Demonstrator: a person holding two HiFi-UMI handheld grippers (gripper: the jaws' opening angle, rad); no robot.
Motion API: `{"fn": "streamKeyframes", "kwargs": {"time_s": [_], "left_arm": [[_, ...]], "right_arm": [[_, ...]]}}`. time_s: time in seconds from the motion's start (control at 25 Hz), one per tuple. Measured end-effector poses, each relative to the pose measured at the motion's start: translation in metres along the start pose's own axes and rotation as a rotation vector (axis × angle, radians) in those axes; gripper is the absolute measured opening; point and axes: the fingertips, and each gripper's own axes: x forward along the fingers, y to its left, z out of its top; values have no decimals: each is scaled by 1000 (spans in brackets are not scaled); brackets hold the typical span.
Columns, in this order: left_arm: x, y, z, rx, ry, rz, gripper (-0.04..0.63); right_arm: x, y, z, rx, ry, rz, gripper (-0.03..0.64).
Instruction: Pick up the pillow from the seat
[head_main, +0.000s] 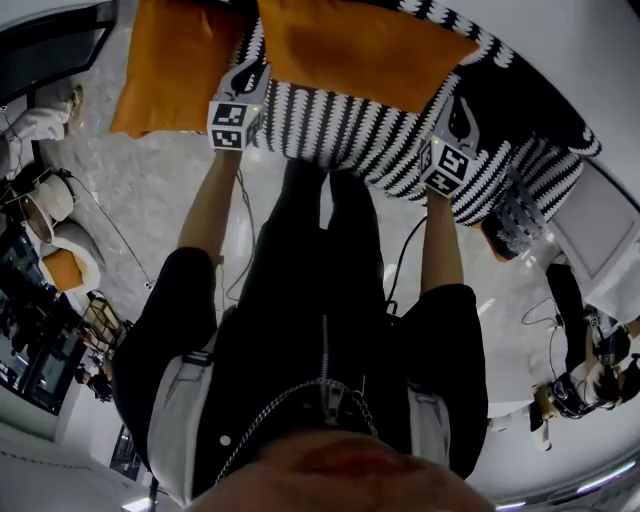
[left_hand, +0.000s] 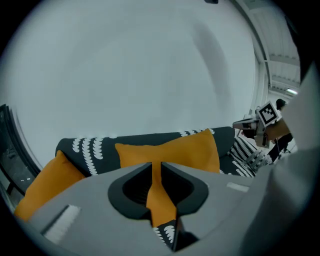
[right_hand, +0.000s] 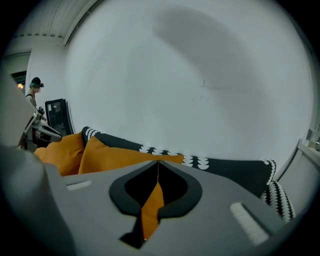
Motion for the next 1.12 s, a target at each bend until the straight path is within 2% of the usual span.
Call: {"fn": "streamKeyframes", "kwargs": {"time_s": [0.12, 0.2, 0.32, 0.4, 0.44, 0.52, 0.72, 0.8, 0.92, 1.12], "left_arm": [[18, 28, -28, -33, 21, -19, 91], [24, 43, -46, -60, 44, -31, 152], [37, 49, -65, -46, 80, -68, 279], [50, 46, -76, 4, 103, -116, 359], [57, 45, -84, 31, 118, -141, 377], [69, 50, -98, 38, 145, -171, 410], [95, 76, -124, -29, 205, -197, 459], [103, 78, -132, -31, 228, -240, 468], [113, 72, -148, -25, 284, -324, 483], [130, 85, -162, -71, 302, -387, 526]], "right_arm": [[12, 10, -18, -8, 31, 16, 36], [17, 24, -29, 3, 55, 79, 81], [28, 37, -45, 58, 67, 185, 246], [36, 40, -56, 80, 79, 231, 346], [40, 40, -63, 80, 95, 244, 401], [54, 43, -80, 61, 145, 260, 454], [89, 54, -121, 53, 260, 315, 503], [99, 58, -130, 89, 288, 378, 505], [113, 60, -143, 111, 332, 458, 541], [139, 57, -160, 70, 370, 498, 562]]}}
